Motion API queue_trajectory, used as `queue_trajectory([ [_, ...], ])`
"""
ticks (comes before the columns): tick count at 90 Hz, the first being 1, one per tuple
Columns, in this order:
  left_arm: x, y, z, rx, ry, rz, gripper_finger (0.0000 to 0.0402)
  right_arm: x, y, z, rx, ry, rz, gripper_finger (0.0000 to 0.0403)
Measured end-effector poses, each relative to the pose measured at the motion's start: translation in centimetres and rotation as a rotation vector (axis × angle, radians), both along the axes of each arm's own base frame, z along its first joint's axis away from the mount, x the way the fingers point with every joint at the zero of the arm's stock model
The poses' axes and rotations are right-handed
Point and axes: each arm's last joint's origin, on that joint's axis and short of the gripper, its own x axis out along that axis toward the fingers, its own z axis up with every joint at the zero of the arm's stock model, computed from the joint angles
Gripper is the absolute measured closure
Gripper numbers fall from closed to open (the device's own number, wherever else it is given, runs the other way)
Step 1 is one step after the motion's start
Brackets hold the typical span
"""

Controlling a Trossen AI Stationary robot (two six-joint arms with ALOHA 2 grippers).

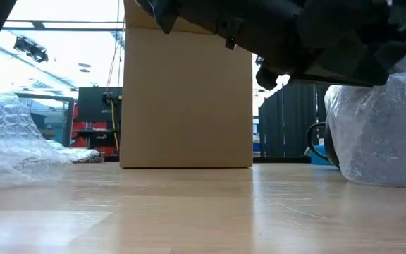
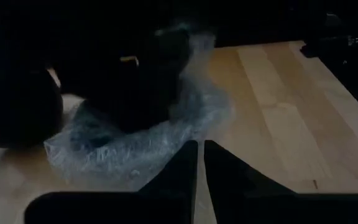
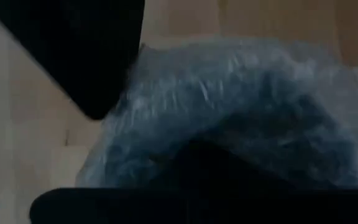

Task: Wrap mug
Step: Wrap the blue mug with the top bubble wrap

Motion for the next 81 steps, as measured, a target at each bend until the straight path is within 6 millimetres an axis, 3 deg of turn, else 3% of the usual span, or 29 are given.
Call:
queue_trajectory([
  [15, 0.0, 0.0, 0.0, 0.001, -0.002, 0.005, 0.0386, 0.0, -0.5, 0.1, 0.002, -0.004, -0.01, 0.0402],
  [58, 0.0, 0.1, 0.0, 0.005, -0.001, 0.007, 0.0386, -4.0, -2.5, 6.8, 0.102, -0.228, -0.064, 0.0403],
  [81, 0.1, 0.3, 0.0, 0.005, 0.0, 0.009, 0.0386, -5.2, -3.0, 6.3, 0.057, -0.12, -0.12, 0.0403],
])
